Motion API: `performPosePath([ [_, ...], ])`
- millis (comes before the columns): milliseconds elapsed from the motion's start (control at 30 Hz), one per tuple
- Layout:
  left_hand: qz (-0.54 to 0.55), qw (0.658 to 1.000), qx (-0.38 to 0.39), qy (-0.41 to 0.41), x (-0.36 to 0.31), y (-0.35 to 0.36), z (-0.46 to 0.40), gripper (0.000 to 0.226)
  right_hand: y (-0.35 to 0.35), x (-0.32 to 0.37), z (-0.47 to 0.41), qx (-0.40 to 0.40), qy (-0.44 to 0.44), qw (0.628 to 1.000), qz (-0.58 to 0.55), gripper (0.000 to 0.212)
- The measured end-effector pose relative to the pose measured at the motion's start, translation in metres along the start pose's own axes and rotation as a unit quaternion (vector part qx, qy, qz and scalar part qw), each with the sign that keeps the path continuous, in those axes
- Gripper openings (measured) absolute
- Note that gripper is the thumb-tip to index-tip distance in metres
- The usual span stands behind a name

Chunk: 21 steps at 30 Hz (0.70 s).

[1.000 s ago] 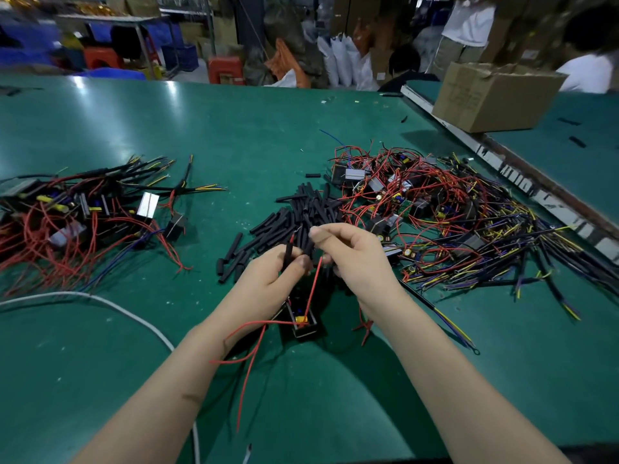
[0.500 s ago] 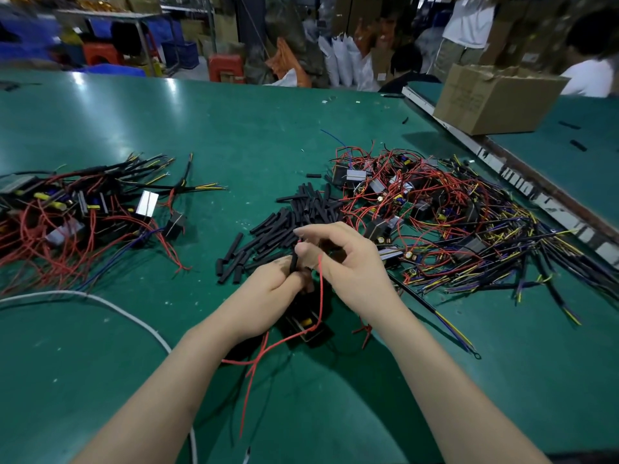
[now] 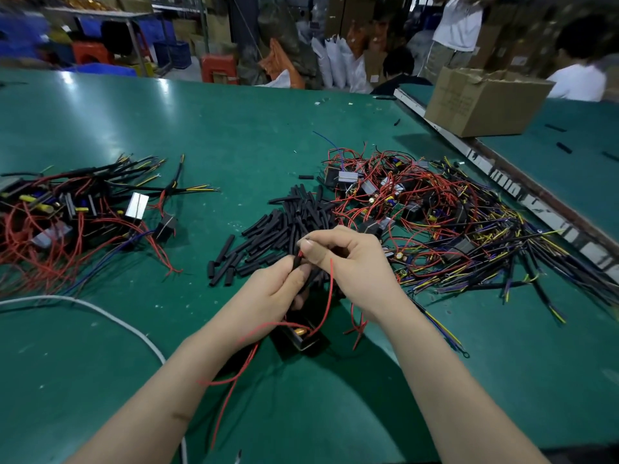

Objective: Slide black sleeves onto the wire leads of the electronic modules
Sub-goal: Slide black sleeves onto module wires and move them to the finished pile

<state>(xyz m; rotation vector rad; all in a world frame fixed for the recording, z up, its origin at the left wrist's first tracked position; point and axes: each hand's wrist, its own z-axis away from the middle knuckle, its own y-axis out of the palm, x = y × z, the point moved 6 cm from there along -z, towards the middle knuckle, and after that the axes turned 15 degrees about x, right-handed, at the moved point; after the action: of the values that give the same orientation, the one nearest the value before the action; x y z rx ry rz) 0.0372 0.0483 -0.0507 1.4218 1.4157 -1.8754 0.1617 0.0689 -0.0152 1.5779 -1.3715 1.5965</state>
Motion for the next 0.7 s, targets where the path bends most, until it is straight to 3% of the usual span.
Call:
performPosePath([
  [67, 0.011, 1.0, 0.01, 0.002, 0.001, 0.001, 0.002, 0.03, -0.001, -0.003, 0.0, 0.051, 0.037, 0.997, -0.043, 0.007],
  [167, 0.004, 1.0, 0.003, 0.011, 0.0, 0.001, 0.004, 0.041, -0.032, -0.002, 0.006, 0.041, 0.065, 0.997, -0.009, 0.013],
  [233, 0.014, 1.0, 0.003, 0.018, -0.003, 0.001, 0.004, 0.052, -0.063, -0.006, 0.014, 0.006, 0.107, 0.987, 0.124, 0.014],
  [300, 0.046, 0.999, 0.006, 0.028, -0.006, 0.001, 0.005, 0.047, -0.079, -0.011, 0.022, 0.002, 0.157, 0.952, 0.262, 0.014],
  [467, 0.082, 0.995, 0.021, 0.06, -0.015, 0.005, 0.004, 0.033, -0.067, -0.027, 0.024, 0.058, 0.227, 0.875, 0.423, 0.025],
  [567, 0.108, 0.992, 0.023, 0.067, -0.018, 0.006, 0.005, 0.036, -0.059, -0.023, 0.021, 0.058, 0.187, 0.864, 0.463, 0.023],
  [700, 0.138, 0.988, 0.01, 0.072, -0.017, 0.004, 0.008, 0.043, -0.051, -0.011, 0.016, 0.038, 0.086, 0.902, 0.421, 0.022],
])
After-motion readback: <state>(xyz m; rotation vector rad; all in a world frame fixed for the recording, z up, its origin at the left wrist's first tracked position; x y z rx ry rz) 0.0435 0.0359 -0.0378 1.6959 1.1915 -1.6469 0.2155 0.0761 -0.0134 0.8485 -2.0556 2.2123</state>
